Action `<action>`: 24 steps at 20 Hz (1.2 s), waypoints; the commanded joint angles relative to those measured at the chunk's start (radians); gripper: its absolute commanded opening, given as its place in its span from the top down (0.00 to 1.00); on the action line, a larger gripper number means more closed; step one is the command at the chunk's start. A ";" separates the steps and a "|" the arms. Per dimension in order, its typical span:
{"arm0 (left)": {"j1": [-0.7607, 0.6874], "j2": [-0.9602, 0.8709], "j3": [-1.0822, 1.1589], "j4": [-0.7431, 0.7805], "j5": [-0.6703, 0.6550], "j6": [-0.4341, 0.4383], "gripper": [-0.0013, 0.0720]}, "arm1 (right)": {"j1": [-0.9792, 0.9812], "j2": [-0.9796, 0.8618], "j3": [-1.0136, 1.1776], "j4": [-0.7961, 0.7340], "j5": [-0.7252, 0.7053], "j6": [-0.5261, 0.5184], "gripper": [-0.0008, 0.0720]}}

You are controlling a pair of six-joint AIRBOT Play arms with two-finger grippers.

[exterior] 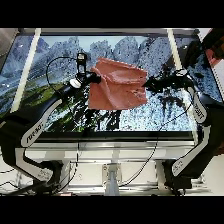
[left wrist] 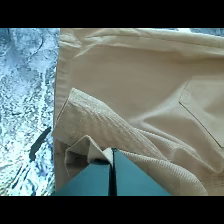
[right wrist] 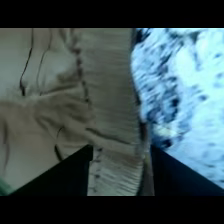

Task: Fold the clothes and pants, and hang the long-sleeved shirts on hangers.

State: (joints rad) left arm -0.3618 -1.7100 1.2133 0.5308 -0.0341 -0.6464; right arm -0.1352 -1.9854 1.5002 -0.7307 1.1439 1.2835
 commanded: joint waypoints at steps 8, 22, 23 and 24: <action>0.018 0.054 0.001 0.000 -0.153 -0.016 0.96 | 0.027 -0.010 0.003 0.114 0.057 -0.229 0.96; 0.154 0.166 0.001 0.649 -0.544 -0.625 0.96 | 0.023 0.282 -0.217 -0.108 0.101 -0.273 0.96; 0.140 0.166 0.001 0.648 -0.557 -0.625 0.96 | 0.023 0.333 -0.296 -0.100 0.052 -0.298 0.96; 0.123 0.166 0.001 0.648 -0.566 -0.625 0.97 | 0.023 0.395 -0.389 -0.082 -0.011 -0.330 0.96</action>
State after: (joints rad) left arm -0.2108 -1.5471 1.2133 1.1259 -0.5541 -1.2507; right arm -0.1120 -1.7096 1.2816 -0.8326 1.2613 1.0088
